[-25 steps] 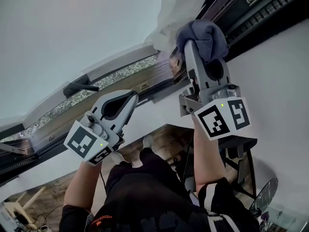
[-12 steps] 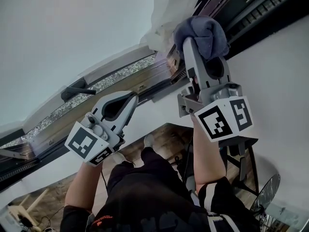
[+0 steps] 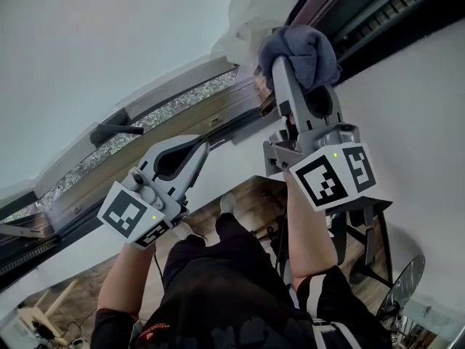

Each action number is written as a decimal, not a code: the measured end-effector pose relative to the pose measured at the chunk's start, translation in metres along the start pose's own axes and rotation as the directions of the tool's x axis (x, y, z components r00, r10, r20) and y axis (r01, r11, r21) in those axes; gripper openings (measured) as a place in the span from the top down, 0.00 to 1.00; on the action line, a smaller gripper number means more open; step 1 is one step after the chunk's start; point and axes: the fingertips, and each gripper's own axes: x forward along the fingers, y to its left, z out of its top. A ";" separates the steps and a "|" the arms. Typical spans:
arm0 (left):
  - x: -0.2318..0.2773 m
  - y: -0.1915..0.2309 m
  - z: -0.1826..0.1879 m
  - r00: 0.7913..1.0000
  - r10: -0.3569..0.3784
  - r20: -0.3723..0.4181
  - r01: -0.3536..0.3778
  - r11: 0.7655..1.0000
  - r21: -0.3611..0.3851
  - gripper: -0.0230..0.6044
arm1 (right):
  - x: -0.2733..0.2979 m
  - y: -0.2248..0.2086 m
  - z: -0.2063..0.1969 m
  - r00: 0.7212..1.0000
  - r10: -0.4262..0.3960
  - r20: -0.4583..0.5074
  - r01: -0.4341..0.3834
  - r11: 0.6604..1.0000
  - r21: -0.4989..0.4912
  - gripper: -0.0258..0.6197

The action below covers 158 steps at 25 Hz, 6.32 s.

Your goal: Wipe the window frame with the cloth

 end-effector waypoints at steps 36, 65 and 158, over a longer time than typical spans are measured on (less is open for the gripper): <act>-0.027 0.000 -0.109 0.988 0.020 -0.156 -0.040 0.991 -0.128 0.93 | -0.026 -0.062 -0.194 0.957 -0.116 -0.267 0.149 0.983 0.109 0.78; -0.042 0.001 -0.154 0.985 0.049 -0.167 -0.082 0.976 -0.200 0.93 | -0.032 -0.065 -0.253 0.913 -0.142 -0.382 0.143 0.989 -0.025 0.78; -0.205 -0.001 0.000 0.933 0.345 0.102 -0.344 0.939 -0.026 0.93 | -0.036 0.184 -0.149 0.876 0.362 -0.319 -0.381 0.925 0.002 0.78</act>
